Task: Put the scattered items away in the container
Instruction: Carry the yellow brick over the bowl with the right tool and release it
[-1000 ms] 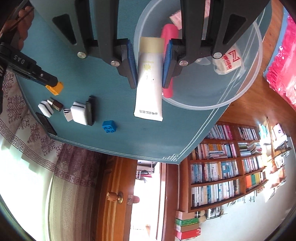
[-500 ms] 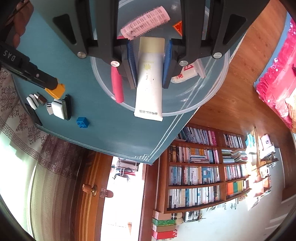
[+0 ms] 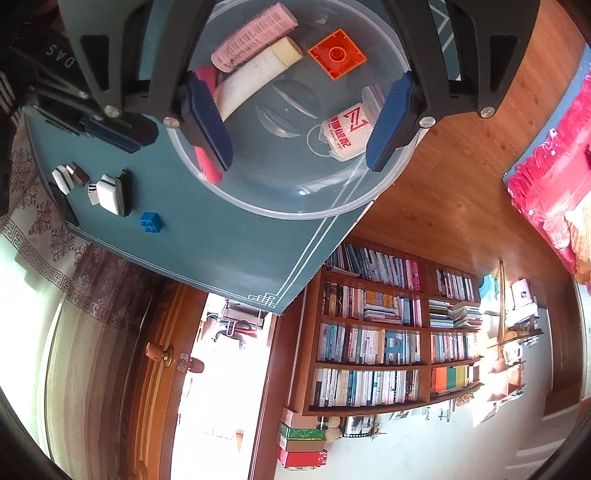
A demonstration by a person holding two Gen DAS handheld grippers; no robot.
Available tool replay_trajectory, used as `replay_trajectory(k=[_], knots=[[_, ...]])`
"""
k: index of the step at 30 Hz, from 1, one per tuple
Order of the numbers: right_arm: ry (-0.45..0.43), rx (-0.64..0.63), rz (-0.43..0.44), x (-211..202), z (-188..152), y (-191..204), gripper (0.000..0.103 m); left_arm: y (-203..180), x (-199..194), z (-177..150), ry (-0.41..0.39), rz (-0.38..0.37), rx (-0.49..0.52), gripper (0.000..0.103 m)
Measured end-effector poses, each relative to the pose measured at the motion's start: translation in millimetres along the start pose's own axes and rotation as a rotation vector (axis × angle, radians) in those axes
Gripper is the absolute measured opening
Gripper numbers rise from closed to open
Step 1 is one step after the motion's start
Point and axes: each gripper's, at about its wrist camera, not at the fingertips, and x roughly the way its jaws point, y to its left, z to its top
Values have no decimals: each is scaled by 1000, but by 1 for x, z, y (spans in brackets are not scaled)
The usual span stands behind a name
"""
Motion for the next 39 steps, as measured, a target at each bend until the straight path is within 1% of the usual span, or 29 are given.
replay_trajectory(k=[3, 6, 10, 13, 17, 22, 25, 28, 30, 32, 33, 35, 36, 39], knots=[[1, 36, -50, -5, -5, -18, 33, 6, -1, 2, -4, 2, -15, 81], [13, 81, -79, -11, -15, -38, 45, 9, 2, 2, 9, -1, -36, 84], [66, 100, -99, -15, -33, -53, 45, 6, 8, -1, 32, -11, -38, 84], [94, 111, -88, -23, -48, -58, 45, 1, 7, -3, 37, -19, -24, 84], [125, 67, -68, -45, -70, -61, 48, 2, 2, -1, 29, -25, -20, 86], [167, 6, -21, -74, -100, -58, 48, 3, 2, -2, 33, -28, -33, 87], [188, -38, 2, -80, -113, -49, 48, -1, 2, -4, 38, -33, -26, 87], [204, -78, 6, -78, -125, -41, 49, -8, 1, -6, 42, -43, -8, 87], [204, -87, 8, -76, -128, -39, 49, -11, -1, -7, 42, -47, 3, 88], [212, -92, 10, -74, -129, -37, 48, -14, -3, -7, 39, -53, 11, 91], [222, -91, 20, -73, -130, -37, 48, -14, -4, -7, 36, -54, 14, 94], [246, -103, 6, -68, -134, -36, 48, -14, -6, -6, 27, -51, 18, 97], [249, -108, 3, -67, -136, -36, 42, -14, -6, -6, 24, -49, 18, 98], [236, -108, 16, -68, -132, -35, 39, -12, -5, -5, 25, -49, 10, 98]])
